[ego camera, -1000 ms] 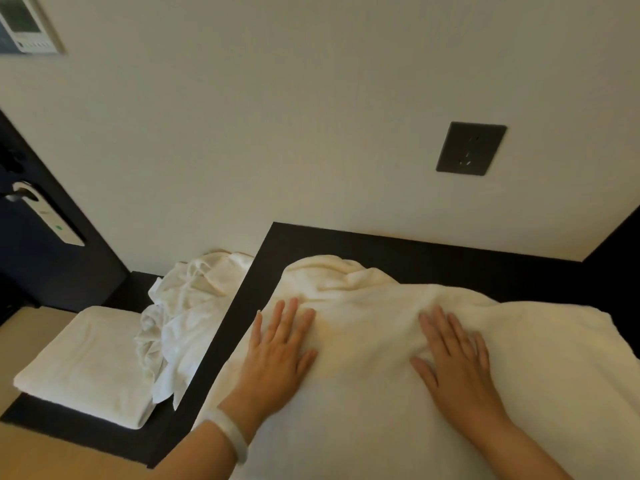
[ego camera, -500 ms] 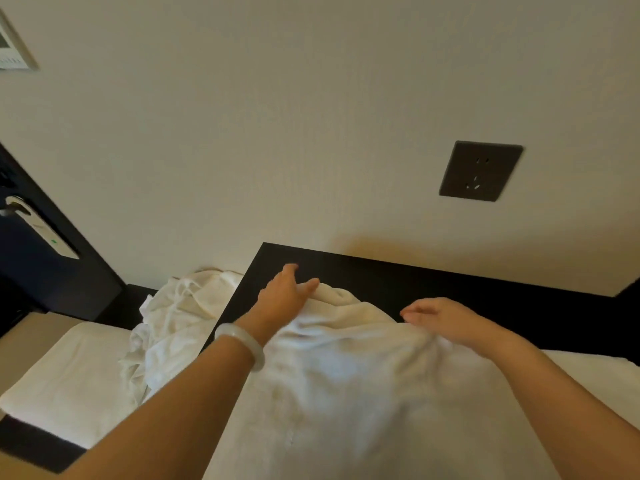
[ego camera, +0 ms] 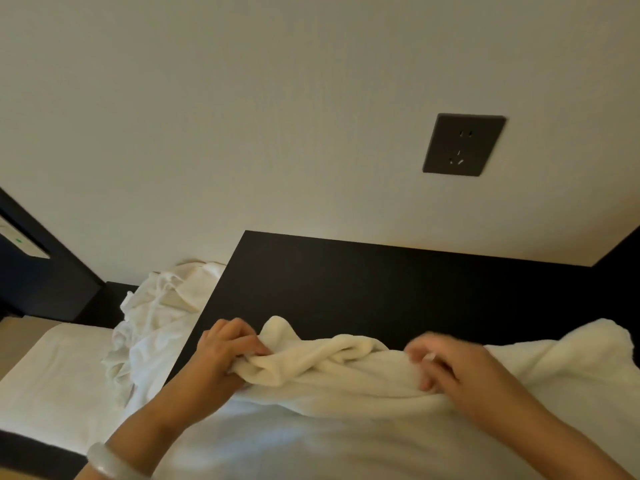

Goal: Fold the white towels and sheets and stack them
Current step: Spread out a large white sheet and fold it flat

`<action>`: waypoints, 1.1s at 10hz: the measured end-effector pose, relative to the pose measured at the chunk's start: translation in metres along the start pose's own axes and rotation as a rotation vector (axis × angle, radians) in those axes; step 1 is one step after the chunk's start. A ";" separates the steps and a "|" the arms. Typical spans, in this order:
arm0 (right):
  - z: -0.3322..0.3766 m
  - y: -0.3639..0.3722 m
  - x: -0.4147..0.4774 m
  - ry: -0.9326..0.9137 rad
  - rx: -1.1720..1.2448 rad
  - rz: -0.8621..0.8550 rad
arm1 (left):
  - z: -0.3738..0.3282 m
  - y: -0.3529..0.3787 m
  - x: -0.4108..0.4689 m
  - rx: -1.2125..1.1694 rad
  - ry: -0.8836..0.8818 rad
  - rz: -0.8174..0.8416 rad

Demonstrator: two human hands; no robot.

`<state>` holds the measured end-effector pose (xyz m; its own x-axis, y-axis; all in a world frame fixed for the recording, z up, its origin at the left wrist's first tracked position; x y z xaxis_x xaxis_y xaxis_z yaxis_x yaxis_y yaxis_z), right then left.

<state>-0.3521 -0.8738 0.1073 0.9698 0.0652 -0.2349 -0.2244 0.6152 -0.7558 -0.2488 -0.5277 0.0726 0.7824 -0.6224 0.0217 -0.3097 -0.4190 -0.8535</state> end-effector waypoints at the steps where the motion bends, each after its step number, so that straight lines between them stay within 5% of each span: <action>1: -0.003 -0.005 0.027 0.187 -0.155 0.047 | -0.012 0.000 0.003 0.011 0.067 0.007; 2: -0.002 -0.015 0.046 0.143 -0.320 0.244 | -0.020 -0.005 0.008 -0.021 0.140 0.059; 4: -0.009 -0.030 0.065 0.168 0.196 0.721 | -0.041 -0.040 0.022 -0.489 0.110 -0.194; 5: -0.008 -0.026 0.071 0.245 0.355 0.796 | -0.034 -0.049 0.032 -0.359 0.097 -0.199; 7: 0.000 -0.002 0.077 0.253 0.094 0.959 | -0.012 -0.040 0.035 -0.304 -0.017 0.212; 9: -0.010 -0.012 0.065 0.238 0.464 0.568 | -0.009 -0.050 0.044 -0.725 -0.418 0.502; 10: 0.004 -0.042 0.074 0.089 0.242 0.261 | -0.026 -0.044 0.068 -0.688 -0.469 0.312; 11: 0.023 -0.089 0.095 -0.081 0.001 -0.141 | -0.039 -0.056 0.106 -0.639 -0.281 -0.032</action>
<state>-0.2376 -0.9048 0.1663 0.9962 0.0412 -0.0770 -0.0858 0.6235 -0.7771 -0.1690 -0.5957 0.1431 0.8798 -0.4448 -0.1679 -0.4741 -0.7945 -0.3796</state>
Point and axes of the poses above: each hand's wrist, its own x-axis towards the middle knuckle, its own y-axis out of the palm, z = x × y, the point moved 1 cm from there along x, towards the middle knuckle, and after that the axes turned 3 degrees about z, right-handed, at the moved point
